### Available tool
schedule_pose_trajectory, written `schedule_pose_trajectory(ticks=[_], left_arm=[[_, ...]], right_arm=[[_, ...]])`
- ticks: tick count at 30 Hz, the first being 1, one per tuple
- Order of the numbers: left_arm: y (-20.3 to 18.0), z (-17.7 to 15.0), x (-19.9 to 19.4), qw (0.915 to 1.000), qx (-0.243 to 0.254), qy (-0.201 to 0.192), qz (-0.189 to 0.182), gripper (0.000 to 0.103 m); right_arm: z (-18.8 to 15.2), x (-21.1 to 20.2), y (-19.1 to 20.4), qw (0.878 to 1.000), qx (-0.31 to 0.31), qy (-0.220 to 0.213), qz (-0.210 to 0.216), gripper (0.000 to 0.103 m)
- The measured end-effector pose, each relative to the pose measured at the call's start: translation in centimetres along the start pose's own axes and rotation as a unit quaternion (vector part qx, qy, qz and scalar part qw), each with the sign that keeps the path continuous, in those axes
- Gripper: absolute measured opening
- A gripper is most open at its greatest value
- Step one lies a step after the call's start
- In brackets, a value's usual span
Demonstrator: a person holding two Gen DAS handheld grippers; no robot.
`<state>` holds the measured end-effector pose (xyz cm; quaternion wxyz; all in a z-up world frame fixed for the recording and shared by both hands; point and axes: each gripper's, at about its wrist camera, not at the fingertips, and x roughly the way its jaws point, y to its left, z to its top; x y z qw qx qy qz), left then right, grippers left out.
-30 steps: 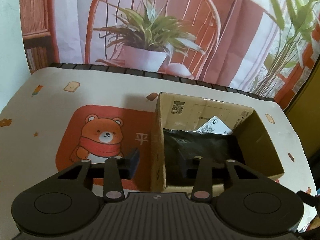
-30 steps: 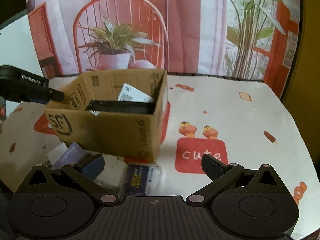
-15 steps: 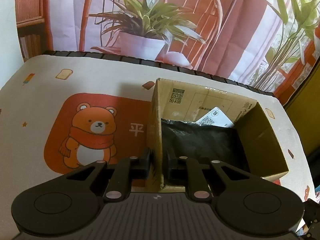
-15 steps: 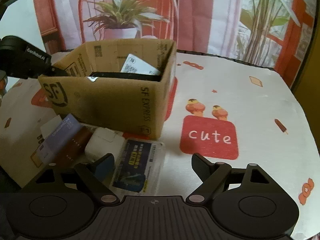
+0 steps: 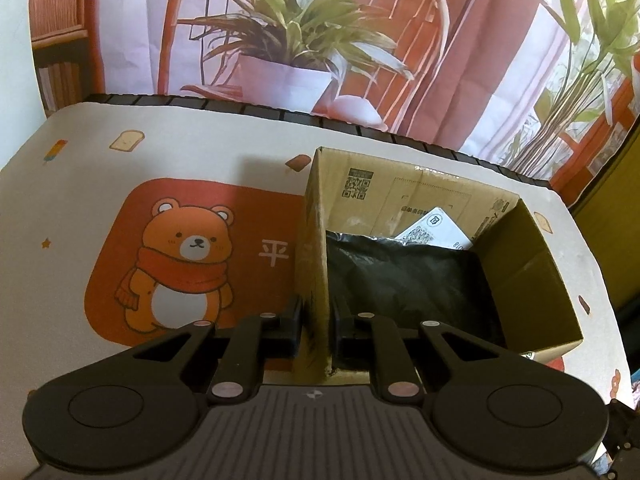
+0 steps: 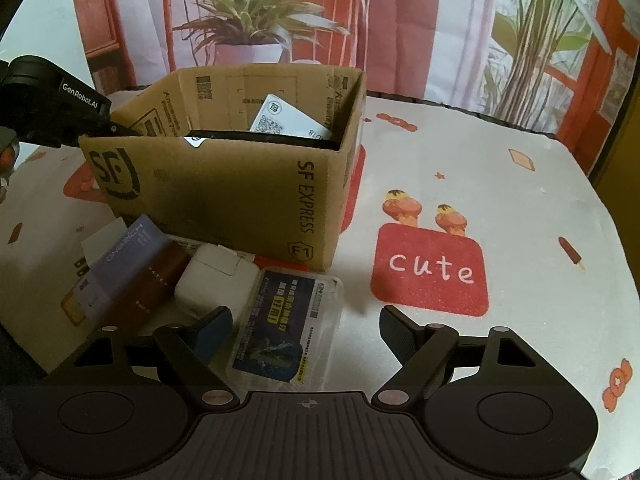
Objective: Organize rigid objects
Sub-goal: 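Grasp the clear plastic case with blue label using the right tool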
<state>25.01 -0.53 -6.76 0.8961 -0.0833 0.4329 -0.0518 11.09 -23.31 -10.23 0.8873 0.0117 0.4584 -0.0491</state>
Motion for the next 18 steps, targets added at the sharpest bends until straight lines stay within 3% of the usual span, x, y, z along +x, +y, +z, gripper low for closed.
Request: schedule_pose_trajectory(ticks=[9, 18], left_arm=[[-0.12, -0.58, 0.07, 0.9999, -0.006, -0.006, 0.009, 0.014], [-0.09, -0.7, -0.11, 0.9999, -0.005, -0.008, 0.011, 0.014]], right_arm=[[-0.06, 0.07, -0.02, 1.0, 0.0, 0.001, 0.0, 0.078], [-0.21, 0.5, 0.27, 1.0, -0.006, 0.011, 0.002, 0.069]])
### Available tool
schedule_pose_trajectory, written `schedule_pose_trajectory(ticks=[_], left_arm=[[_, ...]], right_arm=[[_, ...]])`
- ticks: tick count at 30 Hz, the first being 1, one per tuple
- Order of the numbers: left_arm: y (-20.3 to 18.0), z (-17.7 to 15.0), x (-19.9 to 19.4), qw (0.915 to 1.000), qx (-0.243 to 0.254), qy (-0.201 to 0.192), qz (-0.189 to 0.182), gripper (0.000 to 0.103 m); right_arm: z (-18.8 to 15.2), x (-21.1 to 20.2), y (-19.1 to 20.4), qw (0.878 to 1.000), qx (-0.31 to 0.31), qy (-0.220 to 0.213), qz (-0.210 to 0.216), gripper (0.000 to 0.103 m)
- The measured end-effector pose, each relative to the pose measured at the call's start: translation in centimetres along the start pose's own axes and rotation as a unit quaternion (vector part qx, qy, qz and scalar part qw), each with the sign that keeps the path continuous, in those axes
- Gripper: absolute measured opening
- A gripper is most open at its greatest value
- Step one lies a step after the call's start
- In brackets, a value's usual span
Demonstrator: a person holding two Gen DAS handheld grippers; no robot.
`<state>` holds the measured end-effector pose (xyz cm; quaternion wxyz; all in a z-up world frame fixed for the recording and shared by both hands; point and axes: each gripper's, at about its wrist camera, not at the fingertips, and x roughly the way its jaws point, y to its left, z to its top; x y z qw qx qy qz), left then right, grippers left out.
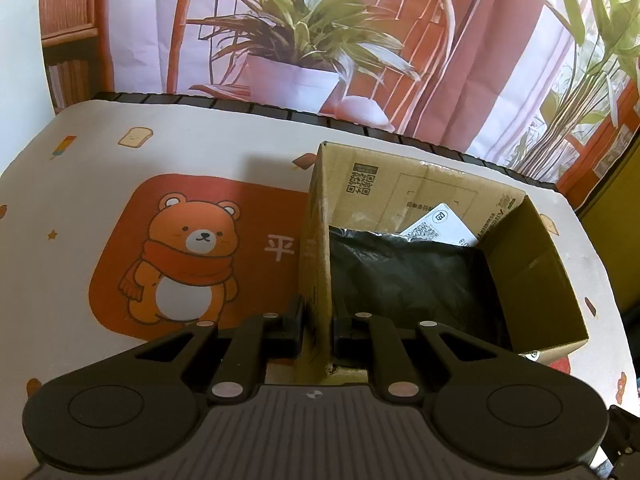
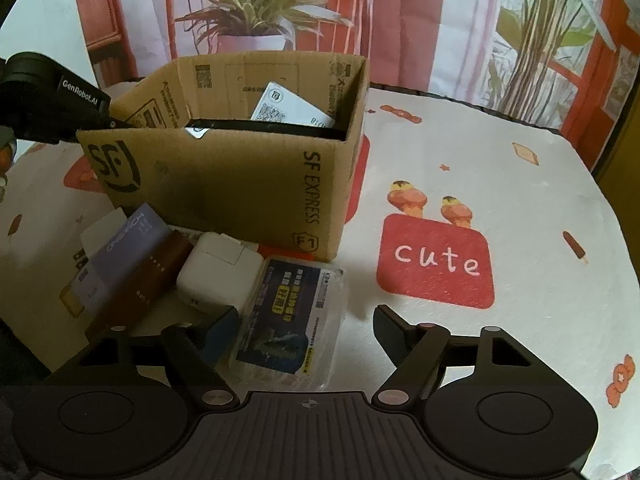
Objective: Organize rigid objects
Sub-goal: 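Grasp the clear plastic case with blue label using the right tool, then lift the clear case with the right tool and carry it over the box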
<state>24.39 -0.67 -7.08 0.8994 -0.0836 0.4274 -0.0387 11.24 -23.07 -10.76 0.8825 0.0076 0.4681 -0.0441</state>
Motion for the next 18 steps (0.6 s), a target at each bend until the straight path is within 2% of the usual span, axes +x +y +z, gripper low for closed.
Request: schedule_pose_trajectory(ticks=[4, 7, 18], left_arm=[[-0.02, -0.02, -0.01, 1.0, 0.001, -0.001, 0.0, 0.014], [-0.03, -0.05, -0.03, 1.0, 0.001, -0.001, 0.0, 0.014], [0.04, -0.14, -0.14, 1.0, 0.003, -0.003, -0.003, 0.015]], right_arm=[[-0.21, 0.22, 0.4, 1.0, -0.014, 0.009, -0.003, 0.062], [-0.37, 0.46, 0.5, 1.0, -0.021, 0.016, -0.01, 0.051], [-0.37, 0.64, 0.66, 1.0, -0.02, 0.011, -0.017, 0.052]])
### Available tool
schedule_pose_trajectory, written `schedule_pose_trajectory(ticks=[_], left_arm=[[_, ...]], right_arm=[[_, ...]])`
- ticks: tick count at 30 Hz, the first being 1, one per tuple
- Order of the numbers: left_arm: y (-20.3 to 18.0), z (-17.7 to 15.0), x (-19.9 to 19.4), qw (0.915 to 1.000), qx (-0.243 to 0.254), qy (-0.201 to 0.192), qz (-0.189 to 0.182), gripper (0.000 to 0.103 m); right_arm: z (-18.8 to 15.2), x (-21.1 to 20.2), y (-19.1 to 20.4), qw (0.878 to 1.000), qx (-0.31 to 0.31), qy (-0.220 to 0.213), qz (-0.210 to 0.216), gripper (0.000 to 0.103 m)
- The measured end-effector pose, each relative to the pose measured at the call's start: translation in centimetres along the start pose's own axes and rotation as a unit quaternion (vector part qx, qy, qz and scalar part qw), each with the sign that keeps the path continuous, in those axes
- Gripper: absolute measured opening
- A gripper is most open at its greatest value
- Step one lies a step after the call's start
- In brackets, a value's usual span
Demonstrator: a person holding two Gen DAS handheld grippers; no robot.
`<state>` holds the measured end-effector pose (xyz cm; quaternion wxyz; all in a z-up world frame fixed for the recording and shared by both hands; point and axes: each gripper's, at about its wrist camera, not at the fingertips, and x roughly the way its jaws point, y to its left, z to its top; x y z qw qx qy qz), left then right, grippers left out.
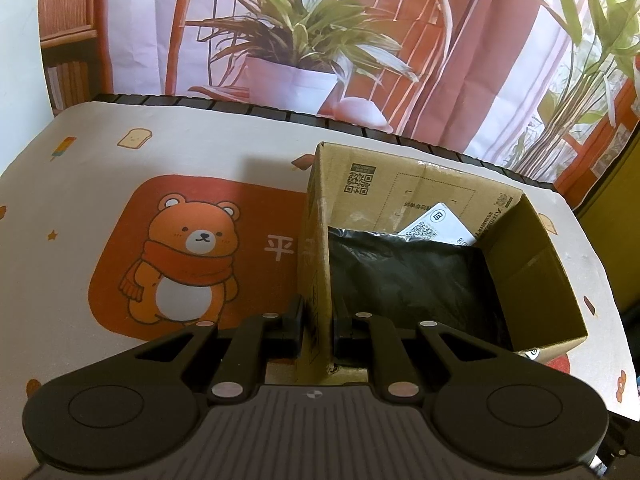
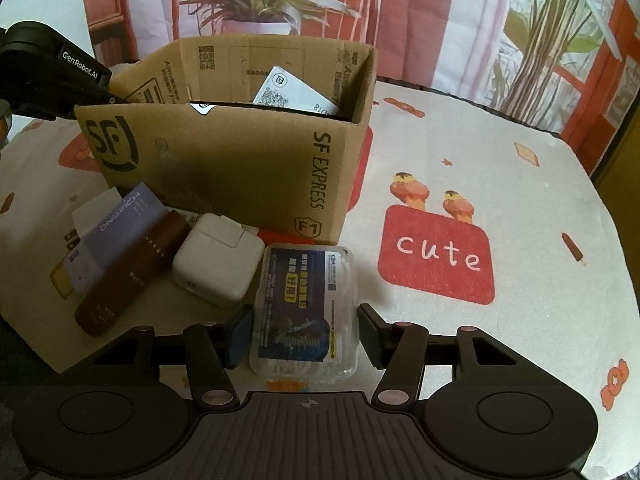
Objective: Organize rigid objects
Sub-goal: 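Lift the clear case with the right tool and carry it over the box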
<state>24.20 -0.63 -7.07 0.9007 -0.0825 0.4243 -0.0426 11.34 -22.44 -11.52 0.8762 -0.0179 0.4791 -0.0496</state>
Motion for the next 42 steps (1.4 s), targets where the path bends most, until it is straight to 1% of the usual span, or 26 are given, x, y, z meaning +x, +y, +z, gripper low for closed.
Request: schedule_pose_trajectory(ticks=[9, 22, 27, 31, 34, 37, 42], left_arm=[[0.1, 0.0, 0.0, 1.0, 0.0, -0.001, -0.004, 0.015], [0.1, 0.0, 0.0, 1.0, -0.002, -0.001, -0.008, 0.015], [0.2, 0.0, 0.1, 0.9999, -0.004, -0.001, -0.012, 0.016], [0.4, -0.1, 0.1, 0.9999, -0.006, -0.002, -0.015, 0.016], [0.4, 0.0, 0.1, 0.9998, -0.007, -0.001, -0.017, 0.016], [0.4, 0.0, 0.1, 0.9998, -0.007, -0.002, -0.017, 0.016], [0.4, 0.1, 0.2, 0.9997, -0.008, -0.002, -0.021, 0.017]], right_arm=[[-0.1, 0.0, 0.0, 1.0, -0.001, -0.002, -0.001, 0.051], [0.1, -0.7, -0.5, 1.0, 0.013, -0.011, 0.009, 0.051], [0.2, -1.6, -1.1, 1.0, 0.024, -0.02, 0.007, 0.051], [0.6, -3.1, -2.3, 0.998, 0.048, -0.028, -0.003, 0.051], [1.4, -4.8, -3.4, 0.997, 0.064, -0.049, -0.007, 0.051], [3.1, -6.8, -4.4, 0.994, 0.071, -0.08, -0.001, 0.051], [7.3, -8.4, -4.6, 0.993, 0.039, -0.114, 0.018, 0.051]])
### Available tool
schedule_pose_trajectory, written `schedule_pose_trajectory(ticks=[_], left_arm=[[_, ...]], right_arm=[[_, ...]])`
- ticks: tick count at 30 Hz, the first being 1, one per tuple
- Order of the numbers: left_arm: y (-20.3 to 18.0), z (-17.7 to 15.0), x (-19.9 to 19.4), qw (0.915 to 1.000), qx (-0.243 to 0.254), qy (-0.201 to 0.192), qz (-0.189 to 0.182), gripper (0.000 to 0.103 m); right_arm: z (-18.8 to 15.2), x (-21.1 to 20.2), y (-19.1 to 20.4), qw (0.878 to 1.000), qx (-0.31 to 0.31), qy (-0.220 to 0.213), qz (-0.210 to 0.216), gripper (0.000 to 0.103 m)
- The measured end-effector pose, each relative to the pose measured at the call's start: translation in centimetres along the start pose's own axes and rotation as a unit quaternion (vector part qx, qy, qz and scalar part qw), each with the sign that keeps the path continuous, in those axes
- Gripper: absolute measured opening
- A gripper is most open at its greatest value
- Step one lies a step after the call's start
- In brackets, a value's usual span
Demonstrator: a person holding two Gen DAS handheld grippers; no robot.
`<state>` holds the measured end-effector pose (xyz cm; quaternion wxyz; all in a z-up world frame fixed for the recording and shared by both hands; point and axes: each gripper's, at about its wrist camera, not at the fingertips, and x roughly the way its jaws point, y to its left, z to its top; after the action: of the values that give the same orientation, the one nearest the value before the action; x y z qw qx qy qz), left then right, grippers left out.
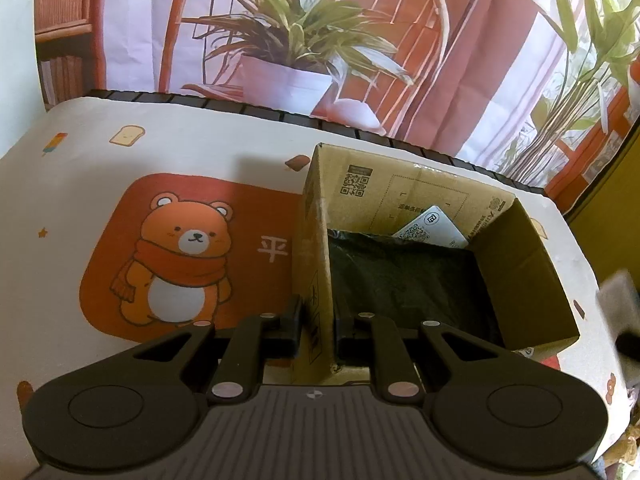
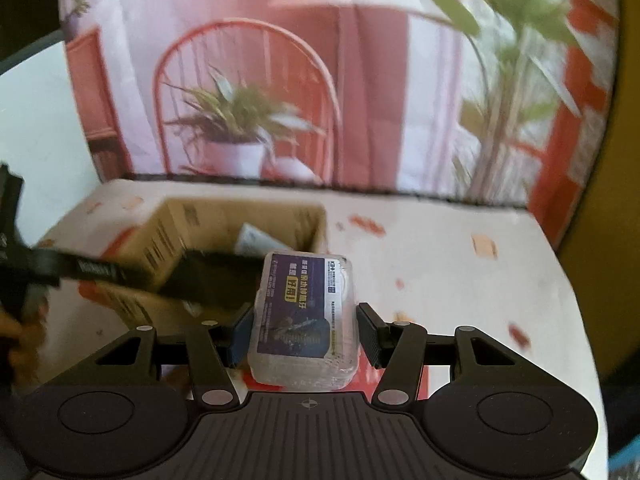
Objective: Organize rigid objects
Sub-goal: 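Lift the clear case with the right tool and carry it over the box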
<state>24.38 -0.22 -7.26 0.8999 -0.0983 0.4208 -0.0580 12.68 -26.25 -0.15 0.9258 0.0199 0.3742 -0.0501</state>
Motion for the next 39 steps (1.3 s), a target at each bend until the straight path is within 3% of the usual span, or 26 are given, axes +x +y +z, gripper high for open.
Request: schedule_pose_trajectory(ticks=[7, 11, 15, 21, 34, 39], left_arm=[[0.3, 0.2, 0.2, 1.0, 0.0, 0.001, -0.008, 0.017], [0.4, 0.1, 0.3, 0.9999, 0.001, 0.001, -0.012, 0.017], [0.6, 0.2, 0.3, 0.9999, -0.001, 0.004, -0.014, 0.016], [0.8, 0.2, 0.3, 0.9996, -0.005, 0.004, -0.026, 0.018], [1.0, 0.2, 0.6, 0.9995, -0.008, 0.004, -0.029, 0.018], [1.0, 0.2, 0.6, 0.9995, -0.008, 0.004, -0.029, 0.018]], right_arm=[[4.2, 3.8, 3.2, 0.997, -0.045, 0.006, 0.065, 0.051], [5.8, 8.7, 6.5, 0.99, -0.068, 0.054, 0.107, 0.051], [6.7, 13.8, 9.6, 0.983, -0.082, 0.114, 0.115, 0.05], [7.2, 17.5, 9.9, 0.978, -0.028, 0.174, 0.115, 0.05], [6.4, 20.7, 8.6, 0.965, 0.079, 0.222, 0.112, 0.053], [6.7, 19.6, 7.8, 0.966, 0.098, 0.206, 0.119, 0.076]])
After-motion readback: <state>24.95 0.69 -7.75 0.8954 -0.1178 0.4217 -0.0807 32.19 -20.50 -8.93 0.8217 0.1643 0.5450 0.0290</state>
